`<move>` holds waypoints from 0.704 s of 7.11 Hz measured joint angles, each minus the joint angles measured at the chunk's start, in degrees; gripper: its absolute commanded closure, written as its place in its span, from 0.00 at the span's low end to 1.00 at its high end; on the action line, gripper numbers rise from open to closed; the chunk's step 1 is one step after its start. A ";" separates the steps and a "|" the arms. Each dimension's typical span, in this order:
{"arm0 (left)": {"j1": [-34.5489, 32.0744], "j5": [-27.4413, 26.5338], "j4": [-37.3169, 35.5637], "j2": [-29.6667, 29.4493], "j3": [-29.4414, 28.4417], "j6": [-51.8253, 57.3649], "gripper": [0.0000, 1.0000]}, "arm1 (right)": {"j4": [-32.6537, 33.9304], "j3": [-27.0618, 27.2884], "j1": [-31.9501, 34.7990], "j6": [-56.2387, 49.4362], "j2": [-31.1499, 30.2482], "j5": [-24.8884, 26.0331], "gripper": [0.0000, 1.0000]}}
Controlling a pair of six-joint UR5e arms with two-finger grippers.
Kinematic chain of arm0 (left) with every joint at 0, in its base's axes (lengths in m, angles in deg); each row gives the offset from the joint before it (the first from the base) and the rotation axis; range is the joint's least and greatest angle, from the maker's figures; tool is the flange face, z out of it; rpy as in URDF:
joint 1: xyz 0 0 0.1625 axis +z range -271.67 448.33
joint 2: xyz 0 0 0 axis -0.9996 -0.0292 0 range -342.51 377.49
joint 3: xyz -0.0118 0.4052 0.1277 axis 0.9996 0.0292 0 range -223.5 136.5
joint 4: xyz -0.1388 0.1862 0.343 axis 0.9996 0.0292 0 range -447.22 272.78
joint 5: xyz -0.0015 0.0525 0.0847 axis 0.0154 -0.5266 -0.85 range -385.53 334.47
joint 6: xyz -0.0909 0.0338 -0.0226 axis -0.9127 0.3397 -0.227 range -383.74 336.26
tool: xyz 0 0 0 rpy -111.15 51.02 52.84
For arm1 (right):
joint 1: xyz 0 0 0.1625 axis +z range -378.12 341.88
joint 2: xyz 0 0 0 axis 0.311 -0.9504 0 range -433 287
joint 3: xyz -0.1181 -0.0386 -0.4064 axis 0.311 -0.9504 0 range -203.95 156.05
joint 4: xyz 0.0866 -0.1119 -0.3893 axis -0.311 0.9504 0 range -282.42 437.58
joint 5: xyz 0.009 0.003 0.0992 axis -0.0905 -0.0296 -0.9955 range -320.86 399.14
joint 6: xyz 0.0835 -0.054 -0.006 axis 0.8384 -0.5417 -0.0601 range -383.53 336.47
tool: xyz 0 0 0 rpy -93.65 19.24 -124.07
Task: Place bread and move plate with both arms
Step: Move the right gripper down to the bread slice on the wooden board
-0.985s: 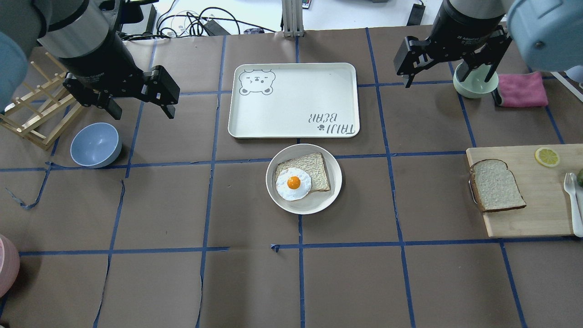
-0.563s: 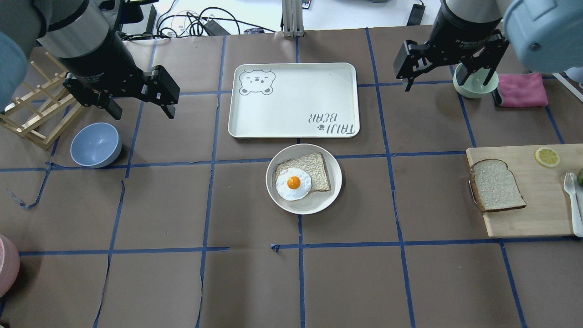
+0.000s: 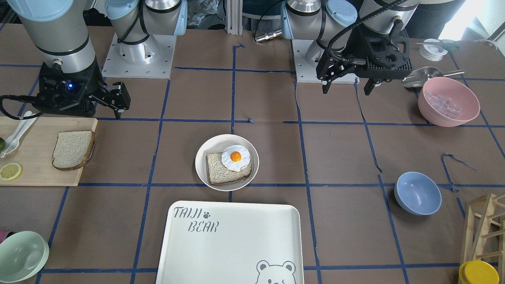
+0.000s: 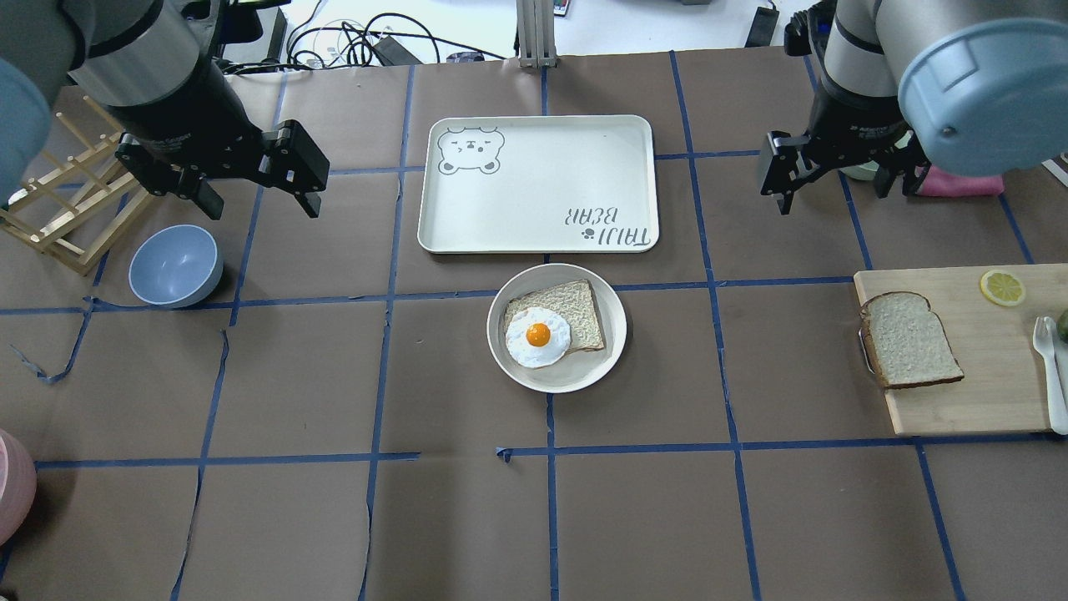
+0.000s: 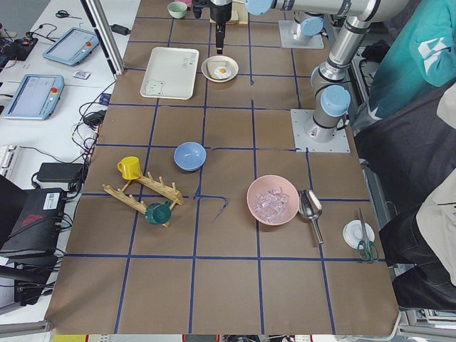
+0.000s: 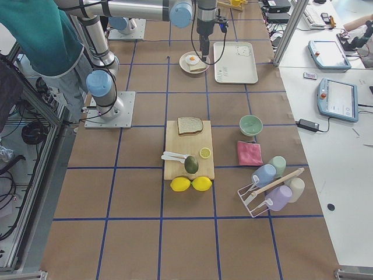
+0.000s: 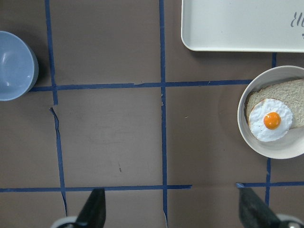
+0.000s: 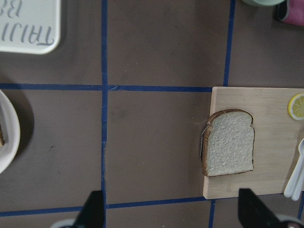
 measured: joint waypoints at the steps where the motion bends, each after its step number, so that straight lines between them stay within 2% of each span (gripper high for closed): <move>1: 0.00 0.03 0.00 0.00 0.00 0.00 0.00 | 1.32 3.97 -2.28 -0.06 0.28 1.42 0.00; 3: 0.00 0.00 0.00 0.00 0.00 0.00 0.00 | 9.89 15.24 -7.65 -1.19 0.51 5.73 0.00; 5: 0.01 -0.01 0.00 0.00 -0.02 0.00 0.00 | 18.80 25.04 -9.40 -2.78 0.59 10.40 0.00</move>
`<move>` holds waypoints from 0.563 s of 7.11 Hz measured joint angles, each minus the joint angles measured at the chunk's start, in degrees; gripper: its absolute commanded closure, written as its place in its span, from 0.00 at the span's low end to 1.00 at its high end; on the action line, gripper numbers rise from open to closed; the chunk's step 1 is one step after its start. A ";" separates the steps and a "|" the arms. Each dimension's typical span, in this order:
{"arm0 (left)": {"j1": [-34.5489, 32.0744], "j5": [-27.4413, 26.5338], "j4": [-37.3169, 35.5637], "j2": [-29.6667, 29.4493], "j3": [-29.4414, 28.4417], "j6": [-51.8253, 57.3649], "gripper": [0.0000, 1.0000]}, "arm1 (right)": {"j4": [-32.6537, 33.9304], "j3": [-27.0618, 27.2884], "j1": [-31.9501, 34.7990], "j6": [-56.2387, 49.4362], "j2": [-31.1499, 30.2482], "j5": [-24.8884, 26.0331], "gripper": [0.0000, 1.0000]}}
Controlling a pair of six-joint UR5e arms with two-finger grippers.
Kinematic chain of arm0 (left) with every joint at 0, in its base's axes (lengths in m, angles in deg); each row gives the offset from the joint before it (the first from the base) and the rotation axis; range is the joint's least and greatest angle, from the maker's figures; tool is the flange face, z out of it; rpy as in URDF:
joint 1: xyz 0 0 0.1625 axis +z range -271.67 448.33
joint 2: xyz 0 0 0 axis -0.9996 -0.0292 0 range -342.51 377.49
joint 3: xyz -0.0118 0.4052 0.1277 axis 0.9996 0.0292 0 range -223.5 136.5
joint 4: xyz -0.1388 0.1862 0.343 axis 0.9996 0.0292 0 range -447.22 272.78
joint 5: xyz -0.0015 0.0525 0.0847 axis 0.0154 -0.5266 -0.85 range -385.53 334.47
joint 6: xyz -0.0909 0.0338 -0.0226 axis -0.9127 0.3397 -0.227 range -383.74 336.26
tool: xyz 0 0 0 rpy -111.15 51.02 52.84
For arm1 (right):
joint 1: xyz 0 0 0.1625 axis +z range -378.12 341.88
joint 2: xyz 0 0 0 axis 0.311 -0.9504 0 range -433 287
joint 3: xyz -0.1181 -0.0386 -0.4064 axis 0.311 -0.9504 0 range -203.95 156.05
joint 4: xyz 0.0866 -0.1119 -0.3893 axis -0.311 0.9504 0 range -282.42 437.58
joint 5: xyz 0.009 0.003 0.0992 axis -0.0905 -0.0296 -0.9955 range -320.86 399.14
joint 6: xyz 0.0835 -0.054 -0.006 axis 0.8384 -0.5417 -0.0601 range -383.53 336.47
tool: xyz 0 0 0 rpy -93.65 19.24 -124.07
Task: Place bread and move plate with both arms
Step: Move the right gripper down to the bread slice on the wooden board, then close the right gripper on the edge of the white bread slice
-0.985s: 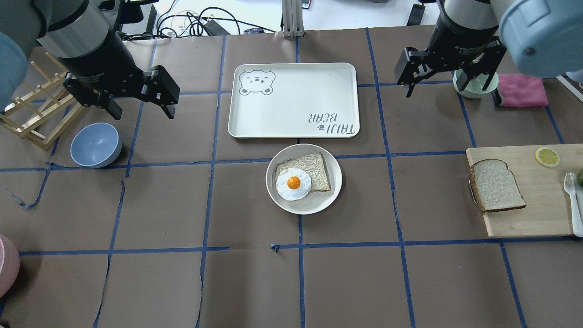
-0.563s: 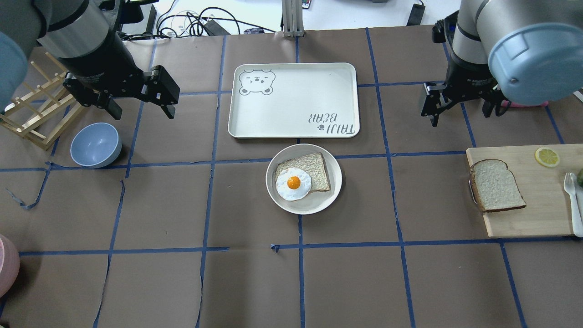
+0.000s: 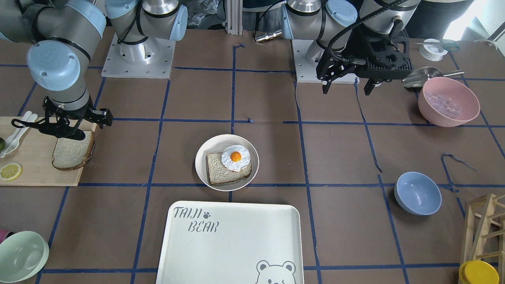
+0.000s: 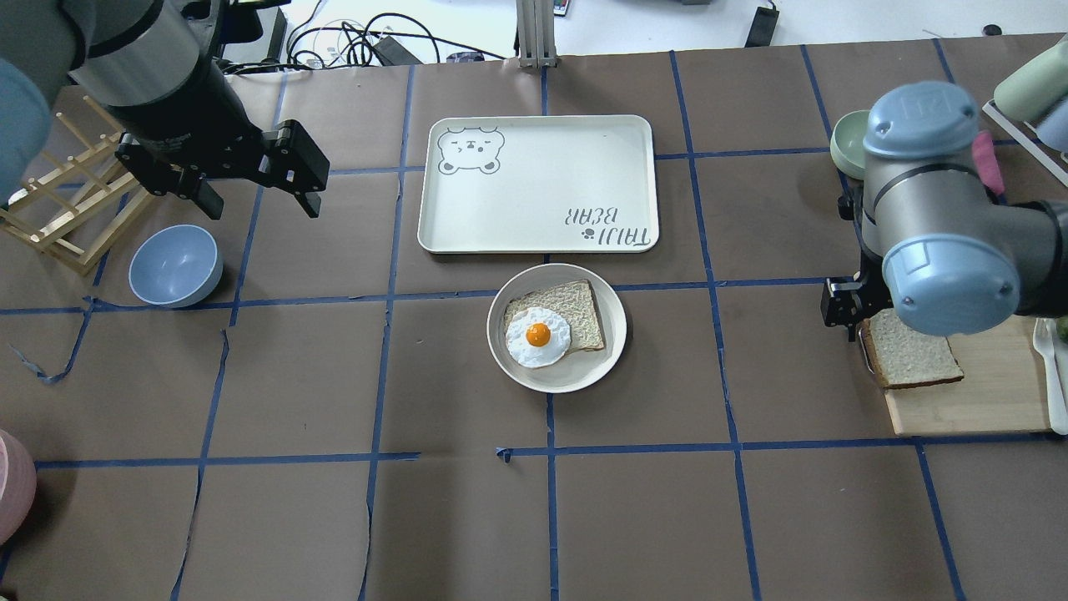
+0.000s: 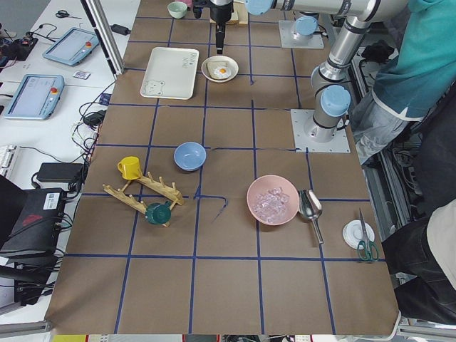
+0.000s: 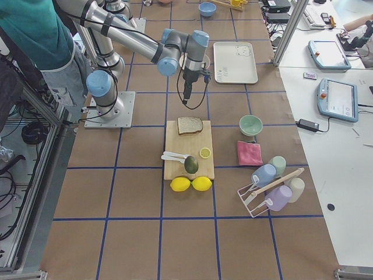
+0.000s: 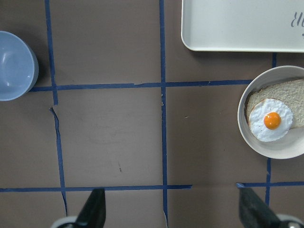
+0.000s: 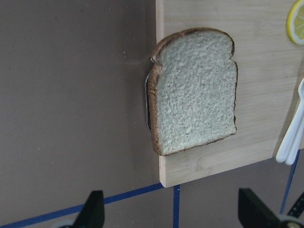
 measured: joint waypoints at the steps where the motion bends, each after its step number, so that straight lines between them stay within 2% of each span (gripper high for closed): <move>1: 0.04 0.04 0.00 0.00 -0.02 0.00 0.00 | 2.40 3.26 -1.08 -1.60 0.28 0.86 0.00; 4: 0.07 0.07 0.00 0.00 0.02 0.00 0.00 | 10.29 7.71 -4.91 -3.61 4.13 1.31 0.00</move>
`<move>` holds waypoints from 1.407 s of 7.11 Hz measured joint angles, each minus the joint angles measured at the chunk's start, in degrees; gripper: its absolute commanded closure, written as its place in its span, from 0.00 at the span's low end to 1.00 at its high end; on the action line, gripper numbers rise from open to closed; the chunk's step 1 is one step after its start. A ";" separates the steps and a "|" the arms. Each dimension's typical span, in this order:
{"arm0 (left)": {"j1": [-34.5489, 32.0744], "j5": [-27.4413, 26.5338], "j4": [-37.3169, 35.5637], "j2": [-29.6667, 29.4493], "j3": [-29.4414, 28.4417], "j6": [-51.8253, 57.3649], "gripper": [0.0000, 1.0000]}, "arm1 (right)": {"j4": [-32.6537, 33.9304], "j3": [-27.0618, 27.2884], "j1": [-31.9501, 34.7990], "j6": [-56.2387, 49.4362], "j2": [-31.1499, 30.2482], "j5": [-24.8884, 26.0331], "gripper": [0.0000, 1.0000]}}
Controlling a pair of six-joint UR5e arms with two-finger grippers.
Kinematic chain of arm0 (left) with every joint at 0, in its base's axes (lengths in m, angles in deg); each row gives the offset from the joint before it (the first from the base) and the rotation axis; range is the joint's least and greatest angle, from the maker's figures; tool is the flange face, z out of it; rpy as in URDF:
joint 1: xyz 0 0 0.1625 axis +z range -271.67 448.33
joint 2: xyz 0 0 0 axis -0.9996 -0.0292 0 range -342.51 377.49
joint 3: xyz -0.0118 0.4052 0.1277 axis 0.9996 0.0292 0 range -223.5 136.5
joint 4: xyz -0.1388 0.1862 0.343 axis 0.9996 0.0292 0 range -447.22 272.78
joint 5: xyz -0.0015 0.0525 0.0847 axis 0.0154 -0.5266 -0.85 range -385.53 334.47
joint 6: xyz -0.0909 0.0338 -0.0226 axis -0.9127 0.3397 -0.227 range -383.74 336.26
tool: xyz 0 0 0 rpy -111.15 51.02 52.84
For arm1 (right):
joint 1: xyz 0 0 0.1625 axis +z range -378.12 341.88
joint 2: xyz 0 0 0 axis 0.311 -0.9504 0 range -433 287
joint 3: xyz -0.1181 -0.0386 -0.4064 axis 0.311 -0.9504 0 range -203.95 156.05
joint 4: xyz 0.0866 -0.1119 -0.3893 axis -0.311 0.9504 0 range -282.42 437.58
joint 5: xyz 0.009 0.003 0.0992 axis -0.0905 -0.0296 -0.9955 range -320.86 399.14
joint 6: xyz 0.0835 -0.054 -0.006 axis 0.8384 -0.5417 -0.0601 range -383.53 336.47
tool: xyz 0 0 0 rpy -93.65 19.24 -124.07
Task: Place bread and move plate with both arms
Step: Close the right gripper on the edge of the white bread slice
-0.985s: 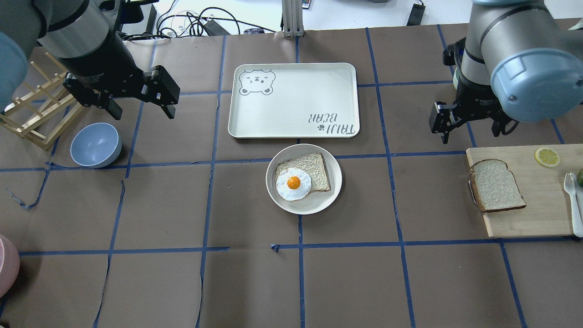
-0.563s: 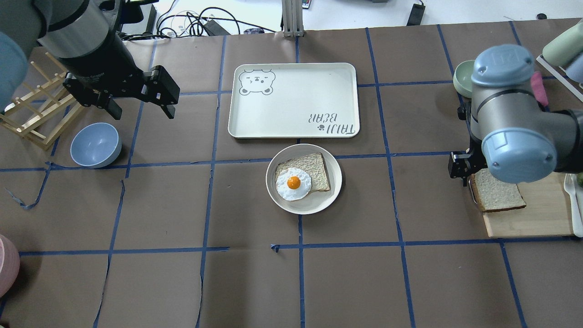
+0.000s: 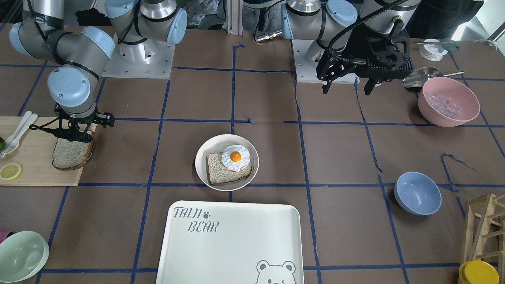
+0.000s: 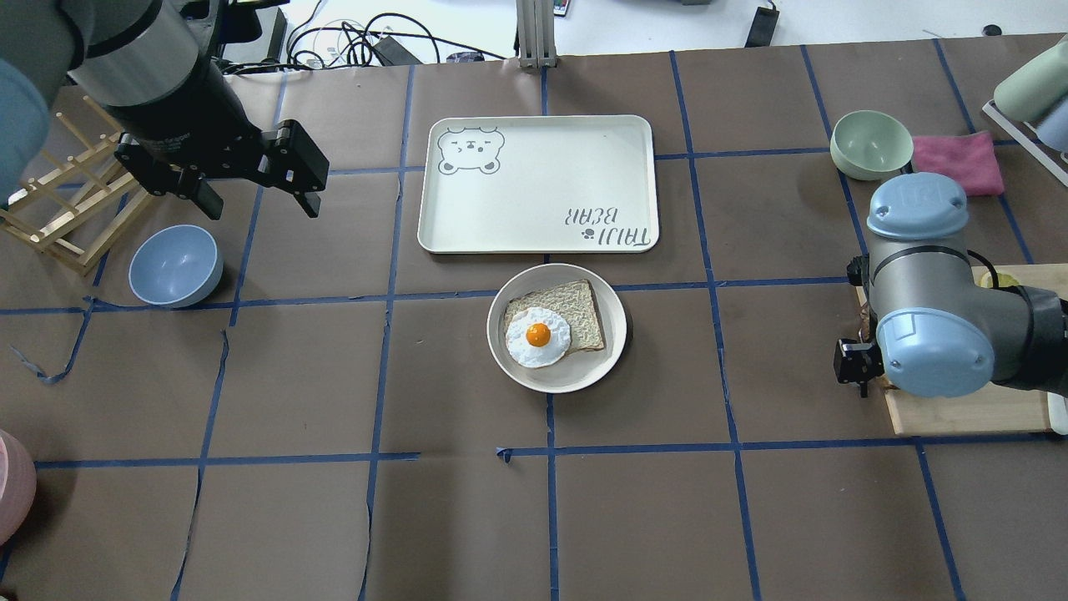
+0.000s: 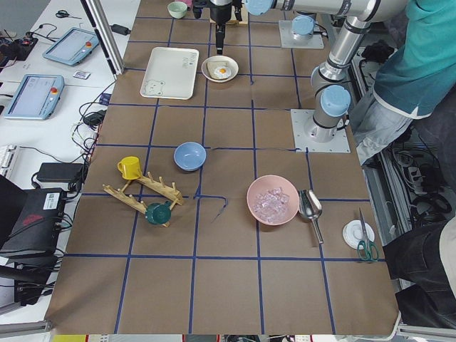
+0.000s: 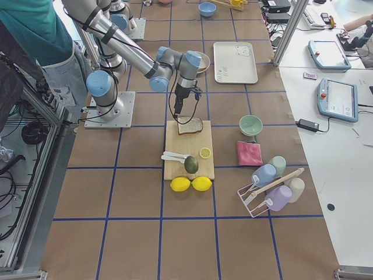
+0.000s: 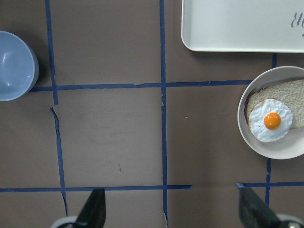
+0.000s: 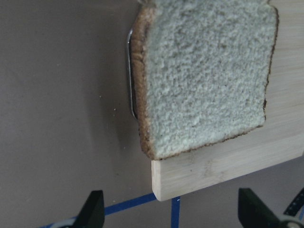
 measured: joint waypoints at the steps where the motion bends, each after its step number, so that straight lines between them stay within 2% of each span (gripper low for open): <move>1: 0.00 0.00 0.00 0.00 0.00 0.00 0.00 | 2.11 0.18 -0.17 -0.34 1.54 0.41 0.00; 3: 0.00 0.00 0.00 0.00 0.00 0.00 0.00 | 5.69 0.25 -0.16 -2.12 4.07 1.85 0.04; 5: 0.00 0.00 0.00 0.00 0.00 0.00 0.00 | 6.80 0.26 -0.13 -4.23 5.92 4.12 0.20; 7: 0.00 0.00 0.00 0.00 0.00 0.00 0.00 | 6.91 0.26 -0.11 -5.13 6.25 6.34 0.19; 10: 0.00 0.00 0.00 0.00 0.00 0.00 0.00 | 7.33 0.21 -0.03 -4.92 6.35 5.84 0.16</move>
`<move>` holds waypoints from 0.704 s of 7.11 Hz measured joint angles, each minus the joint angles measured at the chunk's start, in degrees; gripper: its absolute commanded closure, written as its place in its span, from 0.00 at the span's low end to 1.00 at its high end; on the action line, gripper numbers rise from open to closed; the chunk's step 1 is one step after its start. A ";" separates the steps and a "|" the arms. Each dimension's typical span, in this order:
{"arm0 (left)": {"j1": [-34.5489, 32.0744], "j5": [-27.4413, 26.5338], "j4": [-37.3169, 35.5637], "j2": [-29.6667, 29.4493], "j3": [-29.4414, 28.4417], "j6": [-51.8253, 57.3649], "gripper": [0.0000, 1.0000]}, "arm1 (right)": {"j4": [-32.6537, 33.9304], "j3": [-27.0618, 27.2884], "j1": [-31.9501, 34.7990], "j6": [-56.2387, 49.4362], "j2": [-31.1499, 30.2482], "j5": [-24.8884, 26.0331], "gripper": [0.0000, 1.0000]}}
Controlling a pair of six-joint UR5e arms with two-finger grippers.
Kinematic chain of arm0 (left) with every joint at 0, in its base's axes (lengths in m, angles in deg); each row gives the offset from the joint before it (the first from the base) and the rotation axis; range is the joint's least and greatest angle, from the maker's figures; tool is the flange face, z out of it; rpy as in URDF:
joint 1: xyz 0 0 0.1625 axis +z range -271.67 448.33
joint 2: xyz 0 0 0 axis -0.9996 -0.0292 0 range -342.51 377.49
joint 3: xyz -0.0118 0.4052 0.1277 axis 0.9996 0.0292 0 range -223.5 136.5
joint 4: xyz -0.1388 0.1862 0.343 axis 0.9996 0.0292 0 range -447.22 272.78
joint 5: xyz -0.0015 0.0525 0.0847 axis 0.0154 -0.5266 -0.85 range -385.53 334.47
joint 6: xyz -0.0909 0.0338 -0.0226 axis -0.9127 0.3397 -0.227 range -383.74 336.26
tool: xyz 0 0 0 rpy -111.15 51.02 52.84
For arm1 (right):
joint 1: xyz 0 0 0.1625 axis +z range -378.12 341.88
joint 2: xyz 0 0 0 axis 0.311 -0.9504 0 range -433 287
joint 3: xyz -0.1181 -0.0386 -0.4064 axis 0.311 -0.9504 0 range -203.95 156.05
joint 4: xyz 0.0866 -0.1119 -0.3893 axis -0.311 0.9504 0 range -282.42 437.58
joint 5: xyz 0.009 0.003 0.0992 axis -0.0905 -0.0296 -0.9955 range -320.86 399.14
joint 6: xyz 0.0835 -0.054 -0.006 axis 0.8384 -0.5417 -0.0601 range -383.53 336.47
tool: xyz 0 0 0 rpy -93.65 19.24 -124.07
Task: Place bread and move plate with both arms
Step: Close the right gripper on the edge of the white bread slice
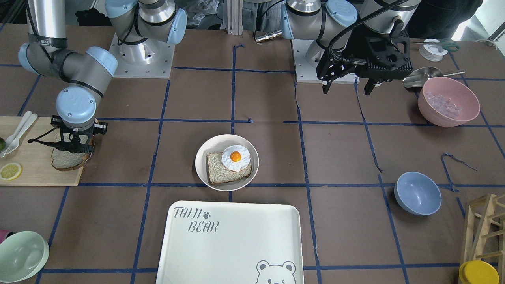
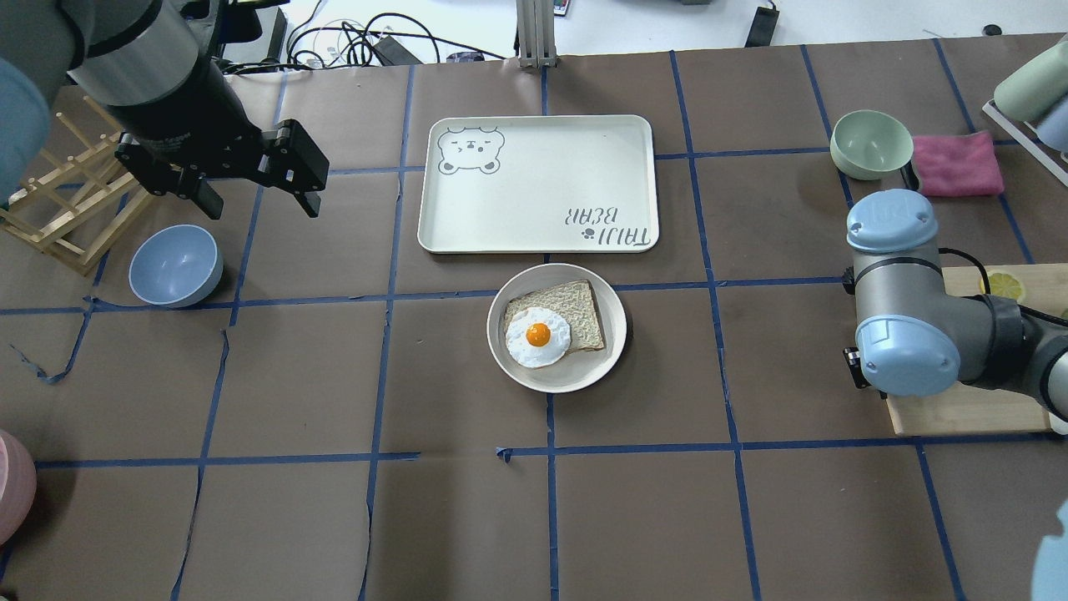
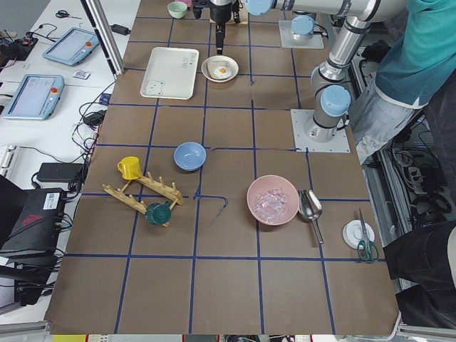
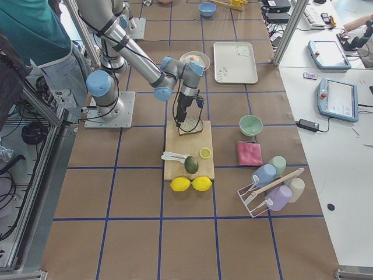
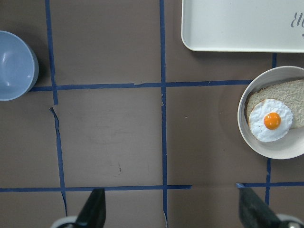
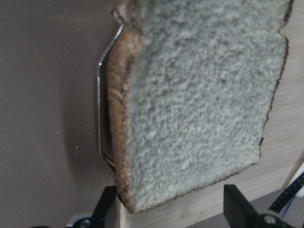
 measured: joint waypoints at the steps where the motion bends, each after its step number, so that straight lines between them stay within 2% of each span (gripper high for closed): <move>1: 0.00 0.00 0.00 0.00 0.00 0.00 0.00 | 0.36 -0.03 0.01 -0.10 0.02 -1.20 0.18; 2: 0.00 0.00 0.00 0.00 0.00 0.00 0.00 | 0.52 -0.03 0.04 -0.81 0.03 -1.91 0.20; 5: 0.00 0.00 0.00 0.00 0.00 0.00 0.00 | 0.42 -0.04 0.05 -2.69 0.02 -1.81 0.43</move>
